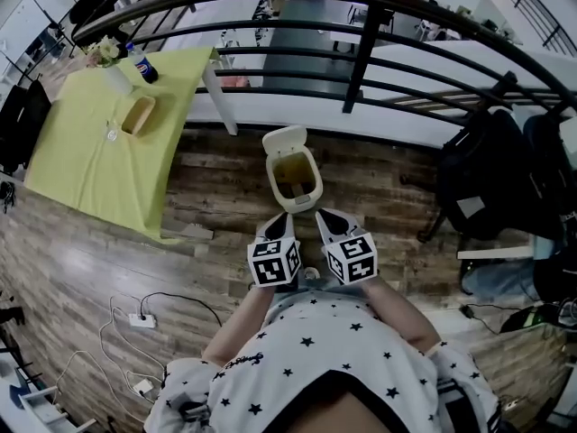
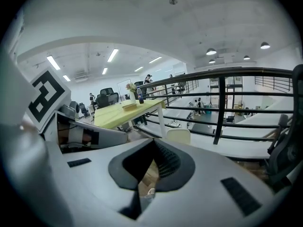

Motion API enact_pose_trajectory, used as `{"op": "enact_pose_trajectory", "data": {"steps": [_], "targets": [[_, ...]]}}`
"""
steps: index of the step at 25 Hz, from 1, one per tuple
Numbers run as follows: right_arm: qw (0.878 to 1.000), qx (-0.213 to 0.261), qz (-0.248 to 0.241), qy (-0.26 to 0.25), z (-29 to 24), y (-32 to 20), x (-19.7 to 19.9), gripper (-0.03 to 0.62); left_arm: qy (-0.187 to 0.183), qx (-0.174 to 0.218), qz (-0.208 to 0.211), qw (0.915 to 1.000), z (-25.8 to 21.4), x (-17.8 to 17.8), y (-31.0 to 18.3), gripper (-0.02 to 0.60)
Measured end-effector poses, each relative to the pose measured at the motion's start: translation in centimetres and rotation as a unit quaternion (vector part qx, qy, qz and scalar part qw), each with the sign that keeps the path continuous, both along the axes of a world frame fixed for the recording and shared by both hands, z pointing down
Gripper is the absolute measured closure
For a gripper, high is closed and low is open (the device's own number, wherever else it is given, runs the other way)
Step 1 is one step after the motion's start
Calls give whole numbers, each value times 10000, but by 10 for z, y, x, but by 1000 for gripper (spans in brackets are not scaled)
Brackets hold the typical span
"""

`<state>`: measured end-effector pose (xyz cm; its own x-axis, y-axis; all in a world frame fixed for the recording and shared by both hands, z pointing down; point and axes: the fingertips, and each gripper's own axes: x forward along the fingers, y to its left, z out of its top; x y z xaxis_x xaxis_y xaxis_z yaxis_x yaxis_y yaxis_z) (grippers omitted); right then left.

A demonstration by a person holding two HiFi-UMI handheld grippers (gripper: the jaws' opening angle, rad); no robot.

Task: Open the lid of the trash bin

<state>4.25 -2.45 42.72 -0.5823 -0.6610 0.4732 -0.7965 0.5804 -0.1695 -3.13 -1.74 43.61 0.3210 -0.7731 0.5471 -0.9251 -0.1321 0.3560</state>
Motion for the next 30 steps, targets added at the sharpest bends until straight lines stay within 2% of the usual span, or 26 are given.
{"op": "enact_pose_trajectory", "data": {"steps": [14,30], "targets": [[9995,184,-6,-262,-24,3,10,600,-82,143,-78,9998,-18,-9,8,569],[9992,320,32,-228,-26,2,16,600,-60,189,-67,9998,-20,-4,1,569]]}}
